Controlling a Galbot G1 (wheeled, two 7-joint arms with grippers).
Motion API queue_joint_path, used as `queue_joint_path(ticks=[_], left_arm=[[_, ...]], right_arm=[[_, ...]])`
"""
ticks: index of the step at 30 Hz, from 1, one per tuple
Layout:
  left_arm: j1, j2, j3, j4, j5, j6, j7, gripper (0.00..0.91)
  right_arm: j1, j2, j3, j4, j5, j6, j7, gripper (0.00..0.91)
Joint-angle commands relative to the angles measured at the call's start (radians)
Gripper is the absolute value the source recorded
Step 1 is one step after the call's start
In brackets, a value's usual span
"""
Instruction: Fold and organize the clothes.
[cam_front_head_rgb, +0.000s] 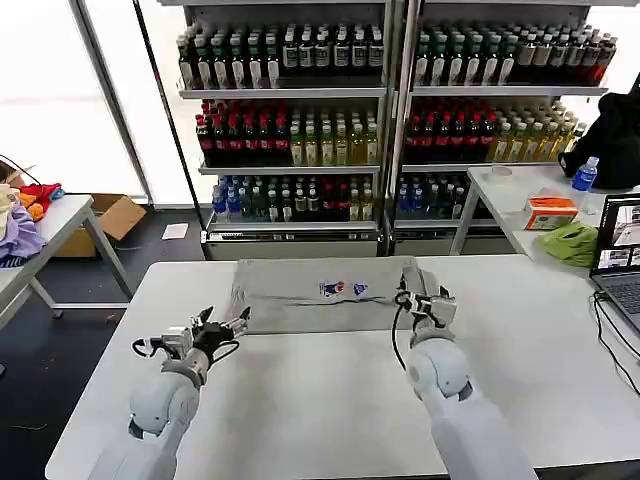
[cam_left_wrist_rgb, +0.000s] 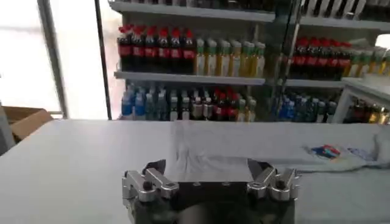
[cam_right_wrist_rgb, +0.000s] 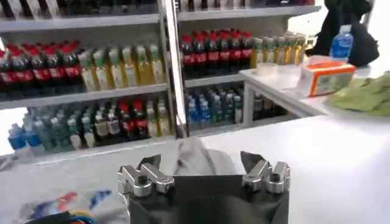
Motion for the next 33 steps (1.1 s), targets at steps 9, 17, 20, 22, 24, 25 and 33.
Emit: queue_joint_path(ticks=[9,17,20,22,24,25,33], left_arm=[[0.004,-0.005,0.000,0.044,0.047,-0.001,-0.006,0.907],[-0.041,-0.005,0.015,0.107,0.051,-0.008,-0.006,0.907],[-0.050,-0.004,0.018,0.115,0.054,-0.004,-0.007,0.907],[-0.053,-0.003,0.019,0.124,0.057,-0.003,-0.008,0.907],[-0.052,0.000,0.021,0.130,0.058,-0.003,-0.007,0.907],[-0.051,0.001,0.022,0.132,0.059,-0.003,-0.007,0.907],[-0.051,0.000,0.037,0.150,0.067,0.002,-0.004,0.393]], right_arm=[[-0.053,-0.055,0.013,-0.028,-0.062,-0.039,-0.015,0.907],[-0.008,-0.032,0.001,-0.088,-0.058,-0.040,-0.016,0.907],[0.005,-0.029,-0.002,-0.106,-0.047,-0.043,-0.014,0.907],[0.011,-0.026,-0.004,-0.117,-0.034,-0.048,-0.011,0.907],[0.011,-0.024,-0.004,-0.122,-0.029,-0.050,-0.010,0.907],[0.010,-0.024,-0.004,-0.122,-0.028,-0.051,-0.010,0.907],[0.007,-0.016,-0.008,-0.149,-0.006,-0.042,0.002,0.262]])
